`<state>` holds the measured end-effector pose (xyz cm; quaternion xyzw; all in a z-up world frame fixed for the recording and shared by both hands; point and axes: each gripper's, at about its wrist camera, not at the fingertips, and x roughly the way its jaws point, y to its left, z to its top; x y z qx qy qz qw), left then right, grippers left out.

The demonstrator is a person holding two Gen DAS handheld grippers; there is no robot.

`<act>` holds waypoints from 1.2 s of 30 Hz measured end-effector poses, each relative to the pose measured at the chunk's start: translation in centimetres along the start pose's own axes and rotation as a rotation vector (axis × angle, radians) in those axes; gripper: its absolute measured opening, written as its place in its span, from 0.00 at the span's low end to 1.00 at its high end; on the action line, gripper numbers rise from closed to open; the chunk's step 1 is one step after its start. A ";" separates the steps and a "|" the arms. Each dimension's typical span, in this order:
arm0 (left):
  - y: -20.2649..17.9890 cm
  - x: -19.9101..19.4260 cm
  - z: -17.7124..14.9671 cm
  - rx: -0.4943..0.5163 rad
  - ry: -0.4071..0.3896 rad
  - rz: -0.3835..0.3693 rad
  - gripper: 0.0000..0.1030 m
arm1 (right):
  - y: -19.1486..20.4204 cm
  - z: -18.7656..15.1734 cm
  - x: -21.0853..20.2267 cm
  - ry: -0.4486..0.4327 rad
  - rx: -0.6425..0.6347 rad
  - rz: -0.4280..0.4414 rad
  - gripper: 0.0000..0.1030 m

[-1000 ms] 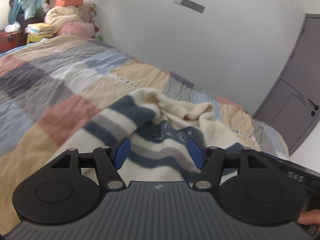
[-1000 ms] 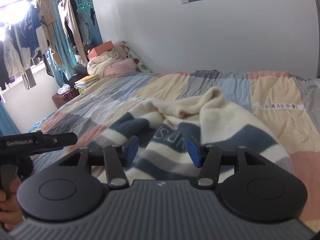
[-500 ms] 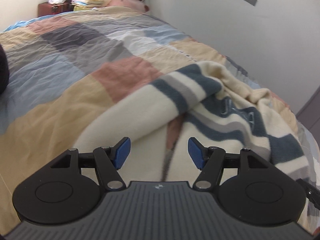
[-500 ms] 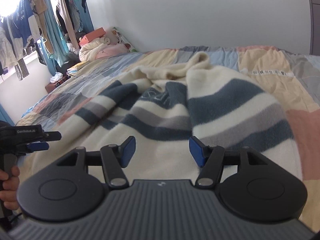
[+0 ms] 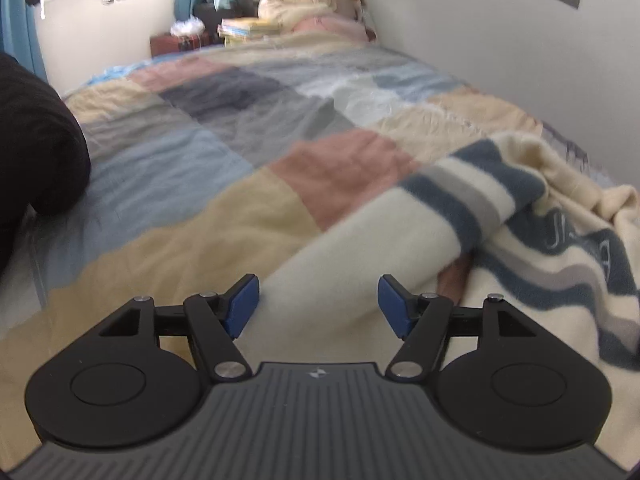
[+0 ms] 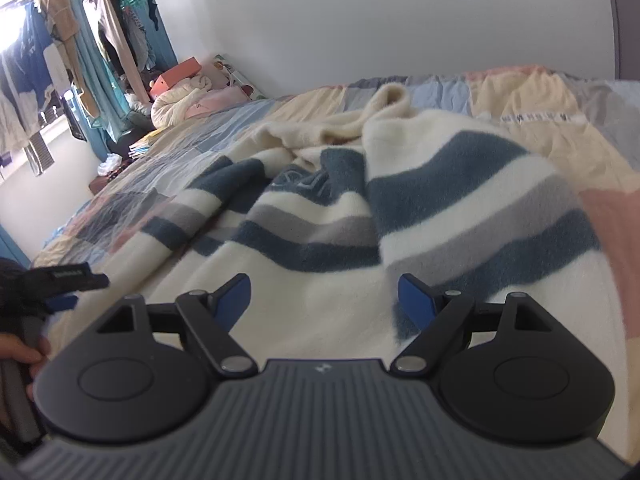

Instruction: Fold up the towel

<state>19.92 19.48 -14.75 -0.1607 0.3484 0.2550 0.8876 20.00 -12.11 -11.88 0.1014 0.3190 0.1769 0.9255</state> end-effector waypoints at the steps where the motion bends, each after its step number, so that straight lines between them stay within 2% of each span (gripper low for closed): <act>1: 0.0 0.3 0.0 0.001 0.011 0.007 0.70 | -0.1 -0.1 0.0 0.006 0.009 0.005 0.80; 3: 0.1 0.9 -0.3 0.002 0.016 0.032 0.77 | 0.1 -0.3 0.2 0.016 0.015 0.006 0.80; 7: 0.8 2.0 -0.2 -0.052 0.053 0.029 0.77 | 0.3 -0.6 0.4 0.035 0.014 0.002 0.80; 11: 1.5 2.4 -0.2 -0.104 0.082 -0.017 0.76 | 0.2 -0.7 0.5 0.045 0.020 -0.003 0.80; 13: 1.7 2.4 -0.1 -0.112 0.086 -0.032 0.69 | 0.2 -0.7 0.5 0.047 0.018 -0.007 0.80; 15: 1.8 2.2 0.0 -0.114 0.082 -0.036 0.49 | 0.4 -0.6 0.6 0.046 0.009 -0.013 0.80; 16: 1.7 2.0 0.1 -0.110 0.076 -0.039 0.42 | 0.4 -0.6 0.6 0.045 0.007 -0.015 0.80; 17: 1.7 1.7 0.3 -0.104 0.065 -0.038 0.23 | 0.4 -0.6 0.6 0.046 0.006 -0.016 0.80; 18: 1.5 1.3 0.7 -0.090 0.045 -0.027 0.15 | 0.3 -0.7 0.6 0.048 0.008 -0.015 0.80; 19: 1.5 0.9 1.2 -0.076 0.024 -0.018 0.14 | 0.2 -0.7 0.6 0.049 0.011 -0.013 0.80; 24: 2.1 -0.4 6.0 -0.030 -0.056 0.010 0.12 | 0.3 -0.8 0.3 0.047 0.010 0.011 0.80; 30: 2.9 -0.9 16.1 0.008 -0.166 0.068 0.12 | 0.0 -0.6 0.7 0.051 0.020 0.016 0.80; 33: 3.0 0.1 20.4 -0.017 -0.208 0.111 0.12 | -0.2 -0.5 1.1 0.050 0.029 0.017 0.80; 36: 2.2 3.1 21.9 0.025 -0.209 0.174 0.12 | -0.6 -0.3 2.0 0.056 0.033 0.012 0.80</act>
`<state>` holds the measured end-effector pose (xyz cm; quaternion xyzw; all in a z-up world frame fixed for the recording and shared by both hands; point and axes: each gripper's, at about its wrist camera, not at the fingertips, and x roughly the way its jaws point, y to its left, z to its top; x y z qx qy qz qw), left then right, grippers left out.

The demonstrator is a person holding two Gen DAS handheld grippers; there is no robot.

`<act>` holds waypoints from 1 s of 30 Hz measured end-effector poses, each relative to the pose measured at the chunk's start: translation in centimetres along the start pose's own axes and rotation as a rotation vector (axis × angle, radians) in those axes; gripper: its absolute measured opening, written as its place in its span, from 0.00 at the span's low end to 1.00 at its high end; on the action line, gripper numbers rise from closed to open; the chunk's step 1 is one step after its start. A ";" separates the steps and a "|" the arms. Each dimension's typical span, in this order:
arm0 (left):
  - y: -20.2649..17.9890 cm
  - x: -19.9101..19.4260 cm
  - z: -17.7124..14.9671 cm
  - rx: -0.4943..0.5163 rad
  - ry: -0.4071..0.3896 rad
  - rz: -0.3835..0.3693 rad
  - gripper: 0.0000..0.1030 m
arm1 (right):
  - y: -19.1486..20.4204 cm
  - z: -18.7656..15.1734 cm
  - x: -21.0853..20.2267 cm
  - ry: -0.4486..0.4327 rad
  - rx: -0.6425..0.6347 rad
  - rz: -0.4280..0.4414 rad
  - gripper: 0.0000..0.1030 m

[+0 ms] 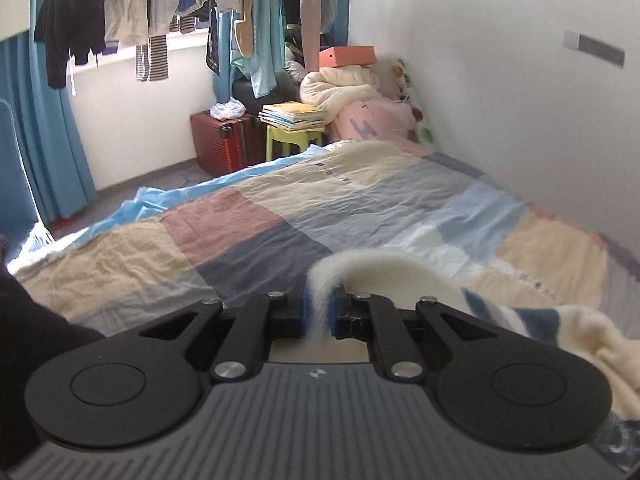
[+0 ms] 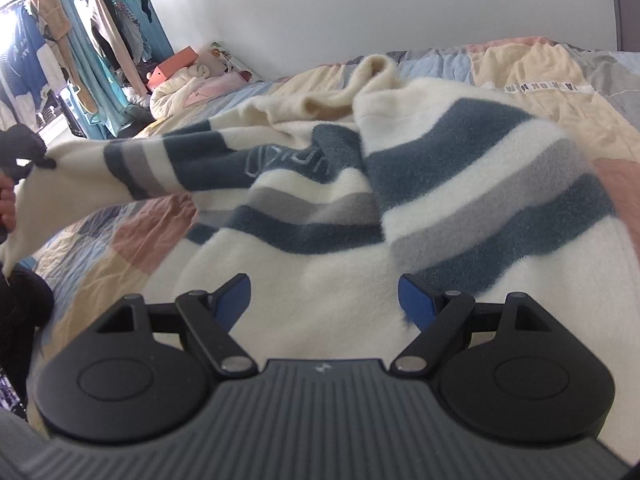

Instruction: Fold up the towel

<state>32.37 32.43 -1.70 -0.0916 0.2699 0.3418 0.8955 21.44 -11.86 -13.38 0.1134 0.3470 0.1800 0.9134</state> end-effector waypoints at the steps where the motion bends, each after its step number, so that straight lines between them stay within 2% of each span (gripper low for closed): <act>1: -0.4 1.3 -0.4 0.010 0.015 0.015 0.12 | -0.1 0.1 0.4 0.006 0.002 -0.002 0.80; 6: -0.8 7.3 -5.8 0.045 0.112 0.054 0.12 | -0.3 0.4 2.0 0.017 -0.022 -0.011 0.80; 8: -0.7 8.5 -8.0 0.084 0.114 0.049 0.16 | -0.4 0.5 2.6 0.018 -0.028 -0.007 0.80; 10: -1.0 8.8 -9.7 0.153 0.098 0.043 0.25 | -0.6 0.8 3.3 0.022 -0.026 -0.017 0.80; 12: -1.9 8.3 -10.8 0.265 0.055 0.073 0.41 | -0.6 1.2 3.8 0.028 -0.022 -0.016 0.80; 14: -2.5 7.4 -11.3 0.313 0.017 0.089 0.51 | -0.4 1.4 3.9 0.022 -0.030 -0.014 0.80; 18: -2.5 4.7 -11.0 0.243 0.026 -0.031 0.59 | 0.0 1.1 3.5 0.023 -0.034 -0.023 0.80; 21: -2.8 2.2 -10.8 0.205 0.023 -0.065 0.60 | 0.1 0.9 2.7 0.011 -0.037 -0.038 0.80; 24: -3.3 -0.8 -10.6 0.158 0.047 -0.154 0.60 | 0.1 0.8 1.5 -0.011 -0.040 -0.063 0.80; 28: -4.2 -5.5 -10.3 0.161 0.044 -0.250 0.60 | -0.3 0.5 0.1 -0.034 -0.038 -0.112 0.80; 30: -4.7 -8.2 -10.1 0.154 0.054 -0.321 0.60 | -0.6 0.4 -0.6 -0.048 -0.033 -0.139 0.80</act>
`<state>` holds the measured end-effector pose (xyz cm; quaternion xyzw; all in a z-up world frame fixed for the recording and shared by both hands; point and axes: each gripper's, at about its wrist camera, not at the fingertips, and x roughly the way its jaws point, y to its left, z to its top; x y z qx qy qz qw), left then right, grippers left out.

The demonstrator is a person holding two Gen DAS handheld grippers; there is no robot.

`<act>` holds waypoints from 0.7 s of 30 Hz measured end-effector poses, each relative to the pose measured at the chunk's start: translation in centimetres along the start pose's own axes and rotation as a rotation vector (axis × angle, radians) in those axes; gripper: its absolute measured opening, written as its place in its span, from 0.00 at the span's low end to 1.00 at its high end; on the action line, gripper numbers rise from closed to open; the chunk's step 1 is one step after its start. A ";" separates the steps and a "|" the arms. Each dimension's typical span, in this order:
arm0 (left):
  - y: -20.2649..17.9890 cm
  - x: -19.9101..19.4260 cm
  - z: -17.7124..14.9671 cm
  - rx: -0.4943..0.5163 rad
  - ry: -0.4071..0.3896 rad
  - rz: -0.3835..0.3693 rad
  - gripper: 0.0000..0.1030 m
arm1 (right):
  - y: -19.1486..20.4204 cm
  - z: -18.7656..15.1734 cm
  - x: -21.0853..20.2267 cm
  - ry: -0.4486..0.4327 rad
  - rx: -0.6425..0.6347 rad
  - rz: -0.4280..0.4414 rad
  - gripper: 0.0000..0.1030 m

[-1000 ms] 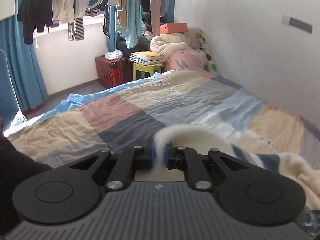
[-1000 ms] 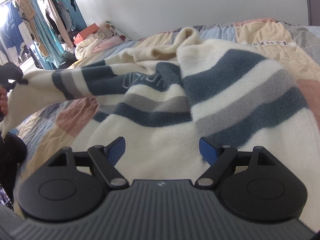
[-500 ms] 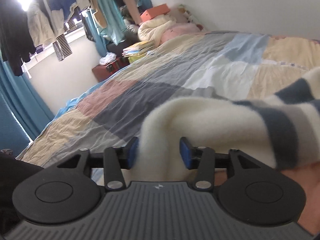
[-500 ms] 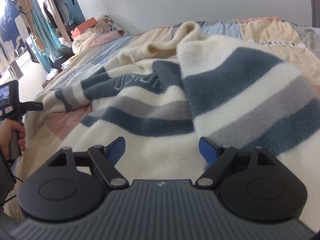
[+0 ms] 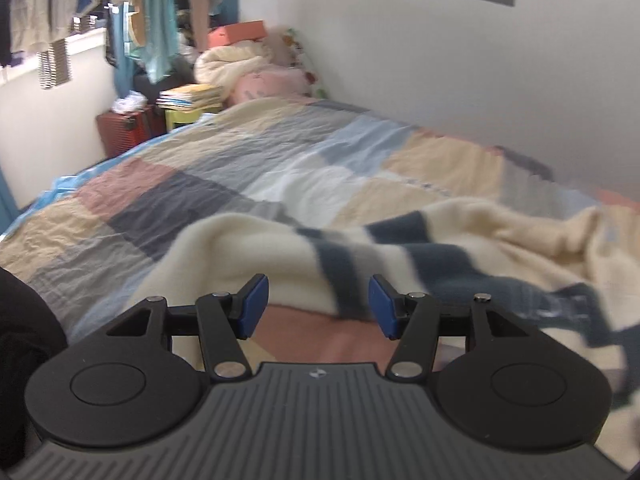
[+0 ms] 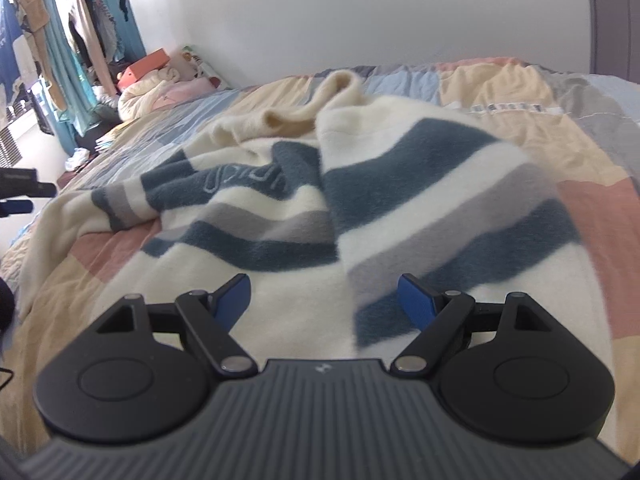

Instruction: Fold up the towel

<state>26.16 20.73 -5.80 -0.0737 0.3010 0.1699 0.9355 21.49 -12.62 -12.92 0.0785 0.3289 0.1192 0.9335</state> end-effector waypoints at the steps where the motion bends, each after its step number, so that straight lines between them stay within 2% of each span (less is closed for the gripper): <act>1: -0.6 -1.0 0.1 -0.004 0.004 -0.038 0.60 | -0.3 0.0 -0.3 -0.008 0.004 -0.018 0.80; 6: -4.2 -5.3 -1.1 -0.020 0.031 -0.209 0.60 | -2.1 0.2 -1.9 -0.041 0.064 -0.048 0.80; 11: -7.7 -6.8 -4.6 -0.038 0.104 -0.338 0.60 | -3.7 -0.4 -2.3 -0.011 0.154 -0.076 0.80; 14: -9.5 -6.3 -7.8 0.006 0.145 -0.370 0.60 | -4.1 -0.8 -2.2 0.001 0.173 -0.107 0.80; 16: -10.4 -5.3 -9.9 0.040 0.178 -0.356 0.60 | -3.9 -1.0 -2.3 -0.013 0.144 -0.153 0.80; 21: -9.7 -1.7 -13.4 0.002 0.281 -0.359 0.60 | -4.1 -1.3 -1.5 0.006 0.111 -0.258 0.80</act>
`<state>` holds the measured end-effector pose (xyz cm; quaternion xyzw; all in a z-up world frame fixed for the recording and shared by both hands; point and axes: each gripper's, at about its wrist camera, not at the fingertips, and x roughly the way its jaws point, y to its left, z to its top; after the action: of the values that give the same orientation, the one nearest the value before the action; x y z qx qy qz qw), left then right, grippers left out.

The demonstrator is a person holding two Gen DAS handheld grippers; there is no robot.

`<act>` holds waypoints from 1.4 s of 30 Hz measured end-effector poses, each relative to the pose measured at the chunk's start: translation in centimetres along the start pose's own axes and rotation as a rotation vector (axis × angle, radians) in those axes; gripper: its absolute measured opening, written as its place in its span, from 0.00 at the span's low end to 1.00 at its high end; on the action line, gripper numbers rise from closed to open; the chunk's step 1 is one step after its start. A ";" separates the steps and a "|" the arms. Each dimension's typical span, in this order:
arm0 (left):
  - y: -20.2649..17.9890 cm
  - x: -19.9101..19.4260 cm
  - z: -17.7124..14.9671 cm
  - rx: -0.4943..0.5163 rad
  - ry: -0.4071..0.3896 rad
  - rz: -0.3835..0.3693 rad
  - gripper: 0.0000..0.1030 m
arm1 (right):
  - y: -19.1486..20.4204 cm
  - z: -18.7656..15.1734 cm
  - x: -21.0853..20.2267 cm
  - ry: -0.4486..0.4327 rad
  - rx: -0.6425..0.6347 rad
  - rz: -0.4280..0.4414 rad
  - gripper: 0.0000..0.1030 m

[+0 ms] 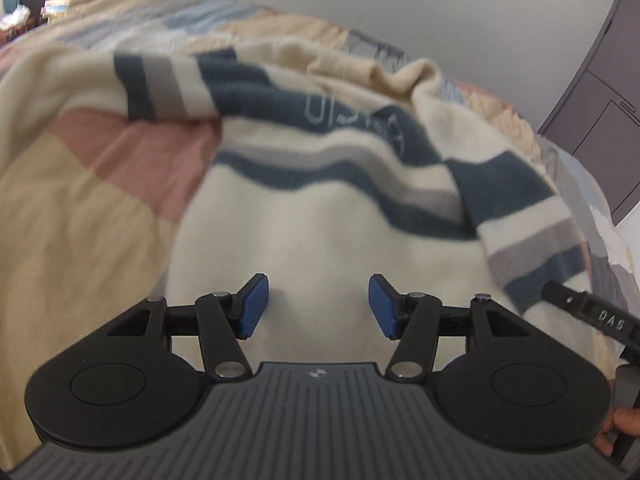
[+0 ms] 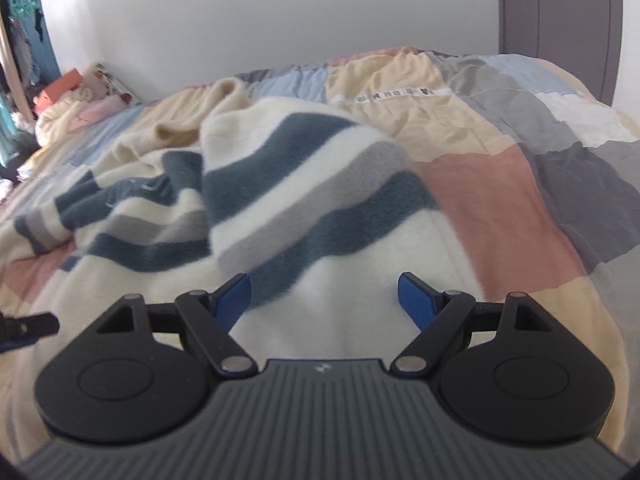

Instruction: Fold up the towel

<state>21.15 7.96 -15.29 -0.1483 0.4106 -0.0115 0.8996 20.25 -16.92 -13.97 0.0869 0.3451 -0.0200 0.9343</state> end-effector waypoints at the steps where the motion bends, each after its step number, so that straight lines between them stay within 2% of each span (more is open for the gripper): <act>1: 0.2 0.4 -0.2 -0.004 0.007 -0.001 0.60 | 0.1 -0.1 0.3 0.008 -0.004 -0.007 0.80; 9: 1.4 1.3 -0.1 -0.049 0.022 -0.023 0.60 | 0.7 -0.8 1.9 0.051 -0.040 -0.015 0.84; 13: 1.5 1.2 -0.1 -0.056 0.019 -0.029 0.60 | 0.3 -0.9 2.1 0.047 0.003 -0.012 0.83; 16: 1.7 1.0 0.0 -0.077 0.015 -0.038 0.60 | 0.1 -0.8 2.0 0.038 0.022 -0.013 0.72; 18: 1.8 0.9 0.0 -0.090 0.014 -0.045 0.60 | -0.2 -0.6 1.8 0.031 0.045 -0.008 0.53; 19: 1.9 0.8 0.0 -0.095 0.014 -0.048 0.60 | -0.5 -0.5 1.7 0.029 0.060 -0.002 0.49; 21: 2.1 0.7 -0.1 -0.103 0.013 -0.052 0.60 | -0.7 -0.3 1.3 0.018 0.084 0.008 0.30; 24: 2.3 0.5 -0.1 -0.113 0.011 -0.058 0.60 | -0.9 -0.1 0.7 -0.001 0.100 0.016 0.18; 27: 2.3 0.4 -0.1 -0.122 0.009 -0.063 0.60 | -0.9 0.2 0.0 -0.026 0.098 0.016 0.11; 34: 2.6 0.2 -0.2 -0.137 0.004 -0.073 0.60 | -1.5 1.8 -1.4 -0.086 0.092 0.020 0.09; 42: 2.5 0.1 -0.2 -0.150 0.000 -0.090 0.60 | -3.9 7.2 -2.0 -0.160 0.082 -0.005 0.09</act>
<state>20.87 10.33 -16.20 -0.2338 0.4034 -0.0212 0.8844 22.99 -22.04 -7.90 0.1224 0.2684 -0.0435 0.9545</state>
